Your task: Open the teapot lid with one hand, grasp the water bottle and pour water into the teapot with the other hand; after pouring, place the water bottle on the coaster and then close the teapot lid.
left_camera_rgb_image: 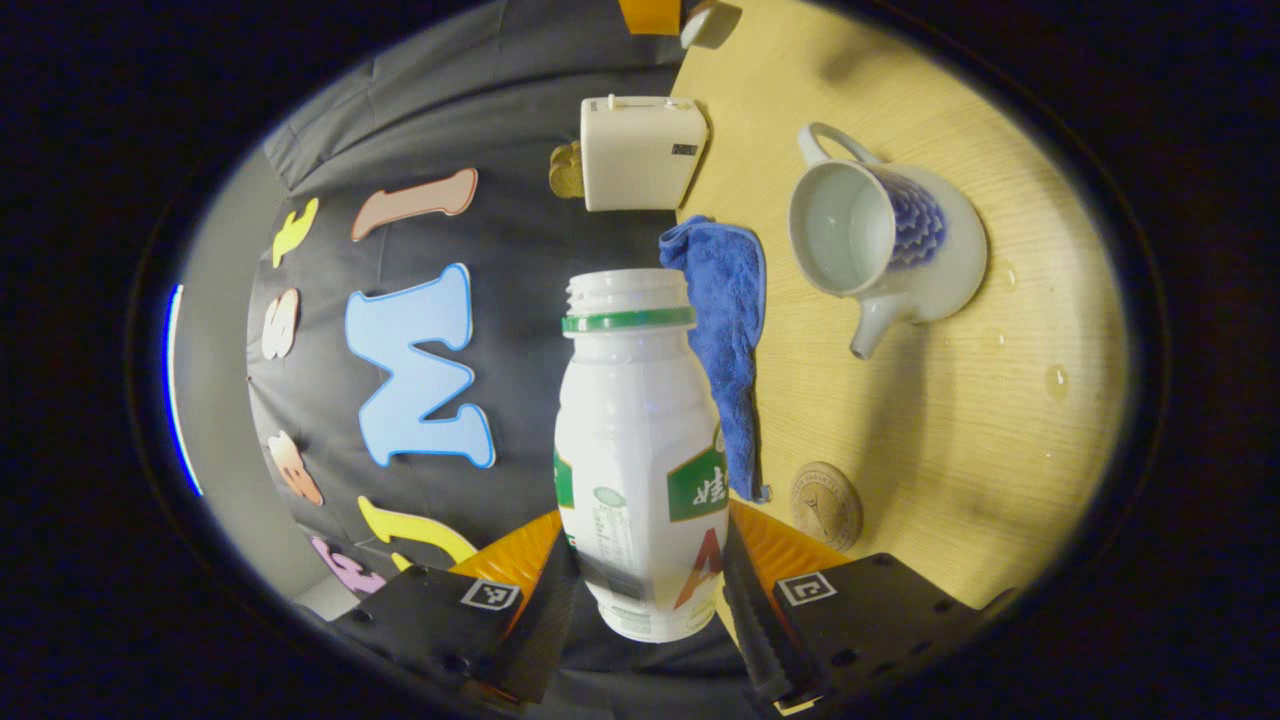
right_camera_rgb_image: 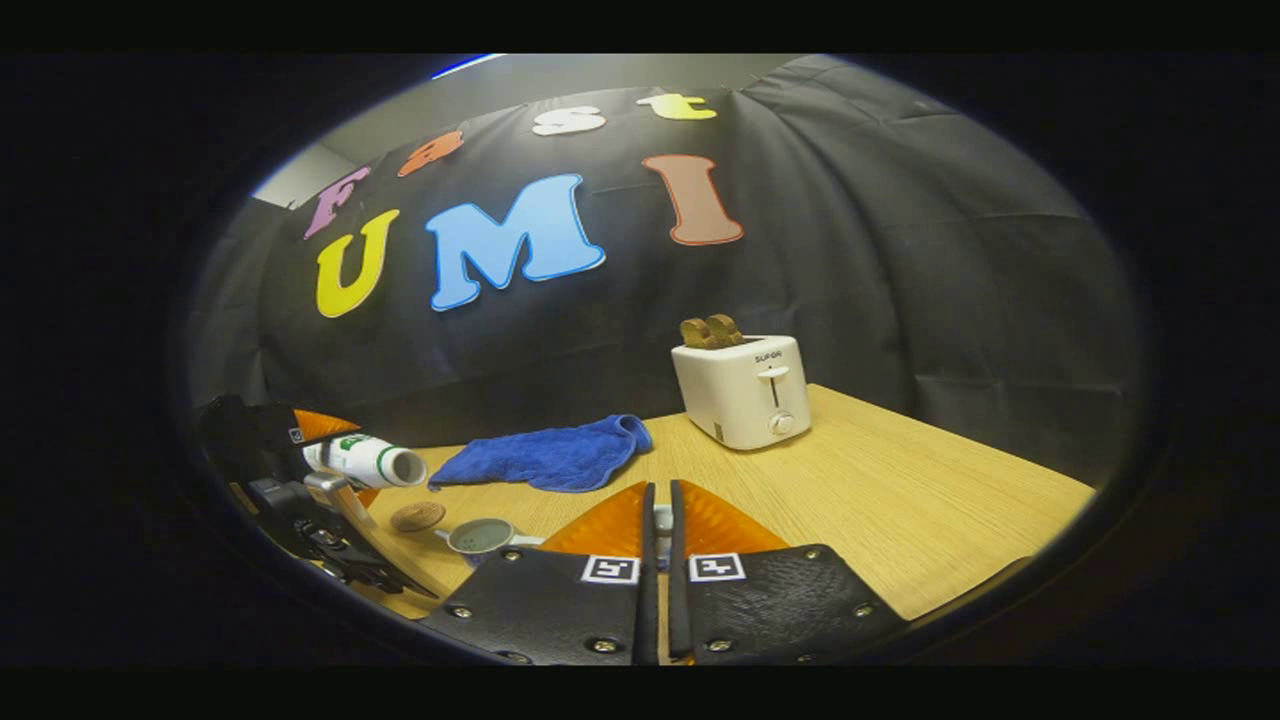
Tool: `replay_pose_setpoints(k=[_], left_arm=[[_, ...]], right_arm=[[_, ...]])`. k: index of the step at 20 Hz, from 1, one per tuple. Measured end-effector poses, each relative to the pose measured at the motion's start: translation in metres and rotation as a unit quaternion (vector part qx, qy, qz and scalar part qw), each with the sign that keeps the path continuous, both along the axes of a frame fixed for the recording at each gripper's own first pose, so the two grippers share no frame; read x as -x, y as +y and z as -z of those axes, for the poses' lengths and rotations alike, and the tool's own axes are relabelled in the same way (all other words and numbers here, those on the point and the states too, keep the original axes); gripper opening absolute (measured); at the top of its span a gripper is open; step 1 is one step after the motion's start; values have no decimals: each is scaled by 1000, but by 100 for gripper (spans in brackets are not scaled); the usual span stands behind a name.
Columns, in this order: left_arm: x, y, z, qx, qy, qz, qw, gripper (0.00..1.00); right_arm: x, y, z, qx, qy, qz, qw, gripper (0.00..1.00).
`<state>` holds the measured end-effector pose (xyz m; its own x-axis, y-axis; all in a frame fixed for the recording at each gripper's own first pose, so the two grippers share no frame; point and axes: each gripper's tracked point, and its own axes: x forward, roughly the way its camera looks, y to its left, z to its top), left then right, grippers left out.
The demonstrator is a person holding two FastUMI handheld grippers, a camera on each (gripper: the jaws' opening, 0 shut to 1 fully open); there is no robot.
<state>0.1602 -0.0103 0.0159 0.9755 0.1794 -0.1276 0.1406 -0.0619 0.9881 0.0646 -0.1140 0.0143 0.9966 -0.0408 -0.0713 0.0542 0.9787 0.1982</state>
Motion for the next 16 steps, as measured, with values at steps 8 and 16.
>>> replay_pose_setpoints(k=[8, 16], left_arm=[[-3, -4, -9, -31, -12, 12, 999, 84], [-5, -8, -20, -55, -18, 18, 998, 84]], right_arm=[[1, 0, 0, -5, 1, -2, 1000, 0], [2, 0, -1, -10, 1, -4, 1000, 4]])
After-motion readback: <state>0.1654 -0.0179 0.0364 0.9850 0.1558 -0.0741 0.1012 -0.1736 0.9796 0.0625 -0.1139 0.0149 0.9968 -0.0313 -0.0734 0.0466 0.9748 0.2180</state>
